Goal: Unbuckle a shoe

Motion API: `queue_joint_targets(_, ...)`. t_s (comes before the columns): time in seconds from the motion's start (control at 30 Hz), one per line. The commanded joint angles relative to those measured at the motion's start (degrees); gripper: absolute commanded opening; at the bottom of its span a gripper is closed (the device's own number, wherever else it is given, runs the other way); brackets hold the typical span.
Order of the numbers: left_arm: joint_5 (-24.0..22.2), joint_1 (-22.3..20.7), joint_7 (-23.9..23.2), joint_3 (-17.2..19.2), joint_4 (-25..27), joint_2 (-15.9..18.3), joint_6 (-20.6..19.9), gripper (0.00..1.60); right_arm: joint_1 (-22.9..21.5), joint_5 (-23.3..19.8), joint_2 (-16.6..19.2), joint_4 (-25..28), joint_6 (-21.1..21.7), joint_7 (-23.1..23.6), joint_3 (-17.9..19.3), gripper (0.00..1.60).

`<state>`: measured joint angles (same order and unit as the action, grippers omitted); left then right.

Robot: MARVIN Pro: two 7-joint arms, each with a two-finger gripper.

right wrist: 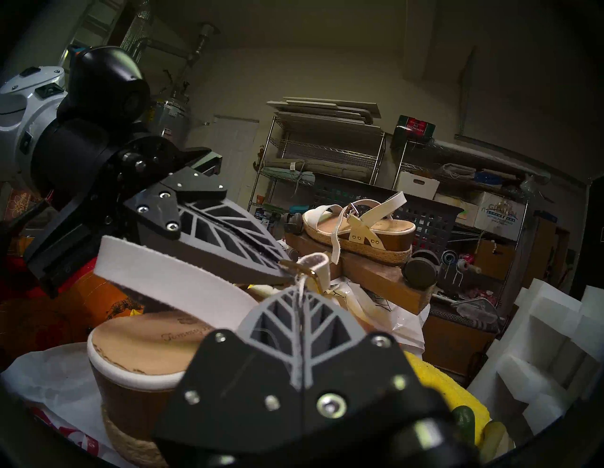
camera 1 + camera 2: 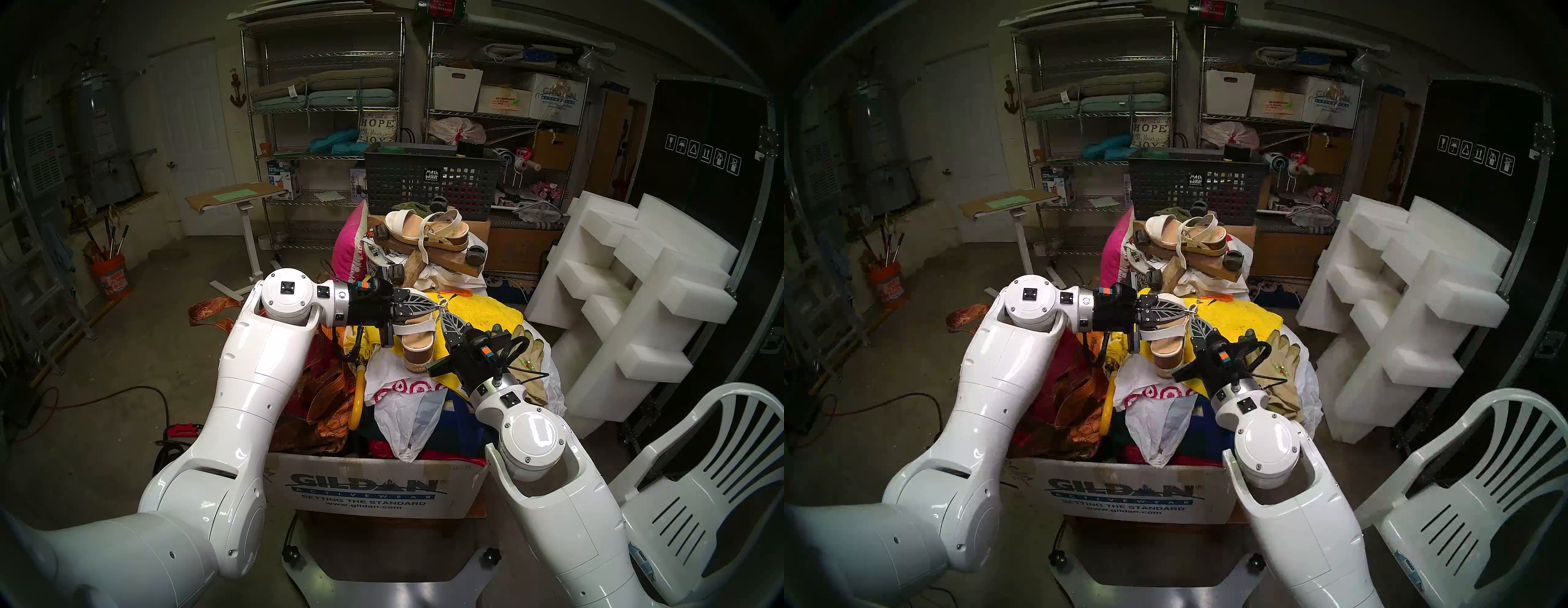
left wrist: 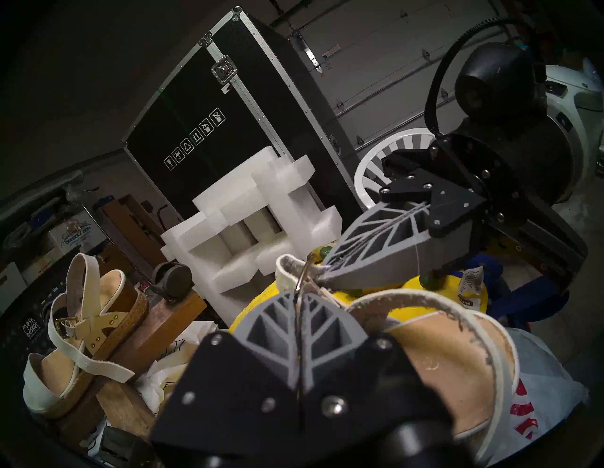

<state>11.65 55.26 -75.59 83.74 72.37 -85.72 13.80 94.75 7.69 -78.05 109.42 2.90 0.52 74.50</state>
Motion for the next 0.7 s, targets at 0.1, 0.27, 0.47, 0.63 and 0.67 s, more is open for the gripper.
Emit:
queue_joint_targets(0.1,-1.2,-1.1,-1.4,0.1,0.7,-0.5,-0.7,0.0,-3.4,1.0,-1.7,-0.2,-0.5,-1.7,-0.5,0.0)
queue_joint_targets(0.27,-1.2,-1.1,-1.5,0.3,0.8,-0.7,-1.0,0.0,-4.0,1.4,-2.0,-0.9,-0.7,-2.3,-0.4,0.0)
queue_joint_targets(0.47,-1.2,-1.1,-1.7,0.4,0.8,-0.6,-1.3,0.0,-4.5,1.5,-1.9,-1.4,-1.4,-2.1,-0.4,0.0)
queue_joint_targets(0.63,-1.4,-1.0,-1.9,0.6,0.9,-0.6,-1.6,0.0,-5.0,1.4,-1.9,-1.6,-1.1,-1.7,-0.7,0.0)
queue_joint_targets(0.67,-1.4,-1.0,-1.9,0.6,0.9,-0.6,-1.6,0.0,-5.0,1.3,-2.0,-1.6,-0.9,-1.6,-0.8,0.0)
